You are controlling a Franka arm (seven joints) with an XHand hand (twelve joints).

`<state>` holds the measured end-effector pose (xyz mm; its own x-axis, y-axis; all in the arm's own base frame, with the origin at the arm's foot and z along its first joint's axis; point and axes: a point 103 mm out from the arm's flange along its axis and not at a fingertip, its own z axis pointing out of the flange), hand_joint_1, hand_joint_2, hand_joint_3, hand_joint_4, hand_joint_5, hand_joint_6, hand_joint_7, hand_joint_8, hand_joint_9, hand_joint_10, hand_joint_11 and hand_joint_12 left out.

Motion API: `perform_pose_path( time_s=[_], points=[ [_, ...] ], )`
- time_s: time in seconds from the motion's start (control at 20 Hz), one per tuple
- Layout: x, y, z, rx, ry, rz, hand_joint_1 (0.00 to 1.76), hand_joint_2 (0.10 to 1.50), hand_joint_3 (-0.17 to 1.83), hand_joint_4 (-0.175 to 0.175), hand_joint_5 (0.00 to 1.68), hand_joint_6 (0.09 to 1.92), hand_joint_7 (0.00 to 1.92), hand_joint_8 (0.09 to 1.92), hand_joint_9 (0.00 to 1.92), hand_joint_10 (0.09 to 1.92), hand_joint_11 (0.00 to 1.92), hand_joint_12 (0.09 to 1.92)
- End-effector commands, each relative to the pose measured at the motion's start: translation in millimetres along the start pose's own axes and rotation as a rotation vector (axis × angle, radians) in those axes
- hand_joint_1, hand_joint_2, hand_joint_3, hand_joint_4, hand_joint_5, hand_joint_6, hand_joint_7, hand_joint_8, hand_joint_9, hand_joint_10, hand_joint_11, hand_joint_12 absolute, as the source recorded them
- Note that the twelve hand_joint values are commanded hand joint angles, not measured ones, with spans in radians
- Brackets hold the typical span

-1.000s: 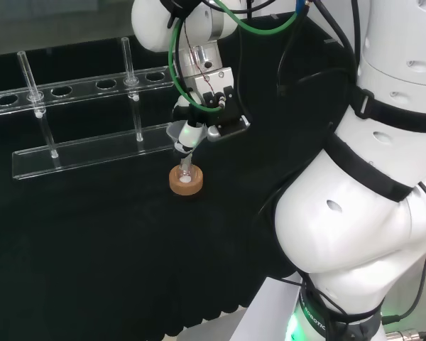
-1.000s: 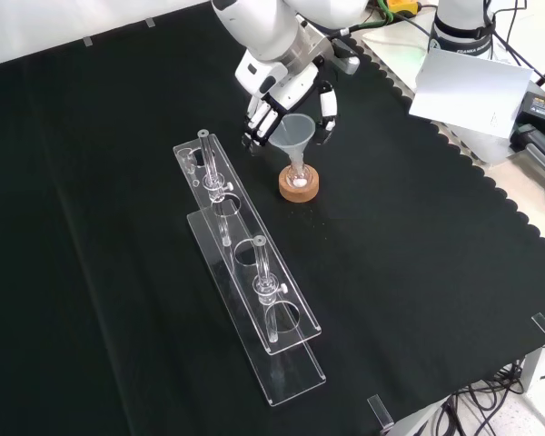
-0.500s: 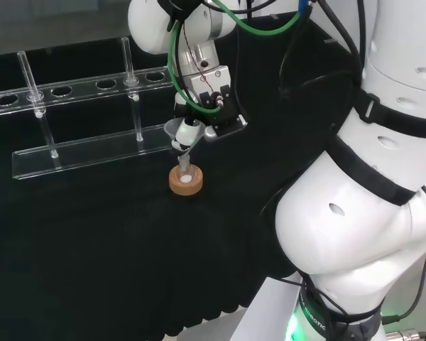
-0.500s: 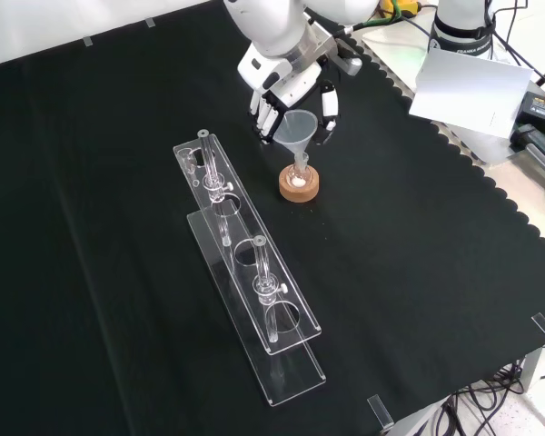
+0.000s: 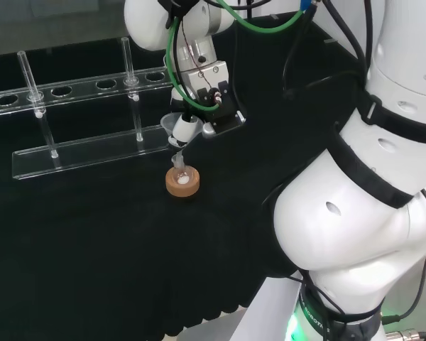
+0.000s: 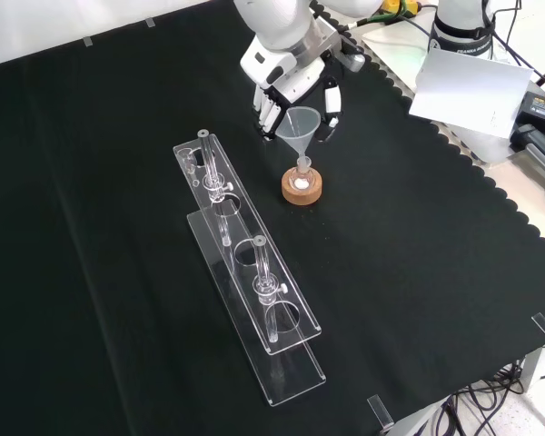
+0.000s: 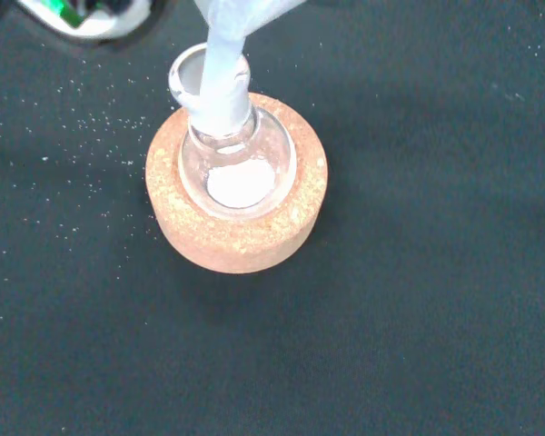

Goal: Remove the funnel from the round-bottom flask.

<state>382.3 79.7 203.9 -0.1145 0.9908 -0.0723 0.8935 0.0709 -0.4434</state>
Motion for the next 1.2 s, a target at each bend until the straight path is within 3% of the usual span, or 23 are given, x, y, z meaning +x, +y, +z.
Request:
perform_pose_path(
  time_s=[0.05,0.5,0.9,1.0,1.05,1.2],
  points=[
    [-7,-16,-24,0.008,0.008,-0.022,0.93,0.79,0.67,-0.070,0.79,0.87,0.84,0.72,1.22,0.36,0.88,1.07],
    [-7,-31,-49,0.035,-0.007,-0.043,0.90,0.78,0.67,-0.079,0.77,0.86,0.83,0.72,1.23,0.34,0.89,1.06],
    [-20,-47,-86,-0.021,0.015,-0.013,0.90,0.77,0.67,-0.081,0.77,0.86,0.83,0.72,1.22,0.32,0.89,1.06],
    [-23,-49,-95,-0.036,0.028,-0.015,0.90,0.77,0.67,-0.080,0.77,0.86,0.82,0.72,1.22,0.32,0.89,1.06],
    [-27,-51,-99,-0.067,0.059,-0.040,0.90,0.77,0.67,-0.080,0.77,0.86,0.82,0.72,1.22,0.32,0.89,1.06],
    [-33,-52,-109,-0.081,0.053,-0.041,0.90,0.78,0.67,-0.080,0.77,0.86,0.82,0.72,1.22,0.32,0.89,1.06]
  ],
)
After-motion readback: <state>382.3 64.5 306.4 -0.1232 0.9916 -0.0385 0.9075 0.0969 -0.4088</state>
